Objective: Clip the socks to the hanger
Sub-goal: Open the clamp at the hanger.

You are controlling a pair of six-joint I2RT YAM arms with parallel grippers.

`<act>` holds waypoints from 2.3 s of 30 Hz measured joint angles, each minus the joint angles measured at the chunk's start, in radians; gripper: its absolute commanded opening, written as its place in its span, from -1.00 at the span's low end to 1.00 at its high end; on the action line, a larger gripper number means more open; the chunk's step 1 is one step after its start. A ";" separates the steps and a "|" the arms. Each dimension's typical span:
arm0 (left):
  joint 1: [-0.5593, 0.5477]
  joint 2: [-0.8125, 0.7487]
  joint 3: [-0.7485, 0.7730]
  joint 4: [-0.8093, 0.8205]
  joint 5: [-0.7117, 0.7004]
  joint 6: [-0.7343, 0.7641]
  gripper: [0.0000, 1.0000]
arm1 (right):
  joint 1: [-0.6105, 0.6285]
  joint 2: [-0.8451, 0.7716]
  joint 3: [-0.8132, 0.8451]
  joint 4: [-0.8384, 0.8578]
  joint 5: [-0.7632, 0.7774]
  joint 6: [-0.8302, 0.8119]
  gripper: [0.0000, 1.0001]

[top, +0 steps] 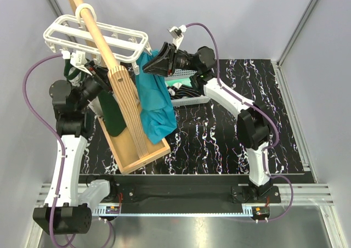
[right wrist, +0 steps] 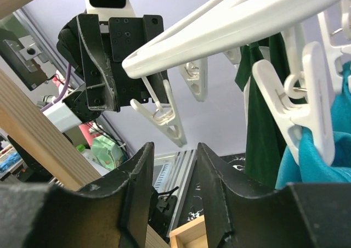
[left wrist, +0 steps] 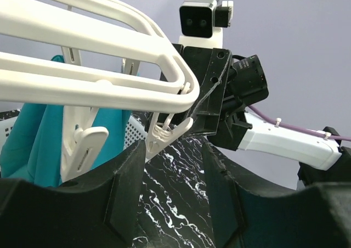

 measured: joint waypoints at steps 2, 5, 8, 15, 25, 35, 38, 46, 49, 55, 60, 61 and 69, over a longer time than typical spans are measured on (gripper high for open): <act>0.000 -0.002 0.000 0.005 -0.001 -0.012 -0.04 | 0.004 0.010 0.012 0.015 -0.008 0.012 -0.07; 0.000 0.001 0.000 0.017 0.000 -0.039 -0.07 | 0.018 0.030 0.044 0.022 -0.017 0.016 -0.05; 0.000 0.007 0.000 0.030 0.000 -0.063 -0.09 | 0.029 0.043 0.066 0.022 -0.016 0.016 -0.04; 0.000 0.014 0.000 0.059 0.004 -0.103 -0.11 | 0.034 0.072 0.100 0.023 -0.018 0.021 0.05; 0.000 0.018 0.000 0.070 0.010 -0.136 -0.14 | 0.044 0.112 0.107 0.057 -0.019 0.050 0.07; 0.000 0.018 0.000 0.067 0.023 -0.139 -0.14 | 0.060 0.142 0.166 0.154 -0.019 0.136 -0.01; 0.000 0.018 0.002 0.061 0.027 -0.138 -0.15 | 0.060 0.159 0.182 0.186 -0.018 0.169 -0.08; 0.000 0.014 0.013 0.020 0.026 -0.122 -0.16 | 0.060 0.183 0.193 0.233 -0.019 0.231 -0.37; 0.000 0.013 0.033 -0.024 0.022 -0.091 -0.06 | 0.060 0.183 0.190 0.240 -0.018 0.239 -0.60; -0.021 -0.009 0.058 -0.114 -0.032 0.007 0.12 | 0.060 0.179 0.155 0.216 -0.009 0.286 -1.00; -0.163 -0.016 0.060 -0.163 -0.156 0.103 -0.02 | 0.060 0.136 0.105 0.137 0.000 0.314 -1.00; -0.188 -0.016 0.060 -0.171 -0.183 0.120 -0.05 | 0.060 0.121 0.098 0.108 0.001 0.315 -1.00; -0.243 -0.149 -0.006 -0.175 -0.412 0.163 0.08 | 0.060 0.005 0.085 -0.158 0.015 0.287 -1.00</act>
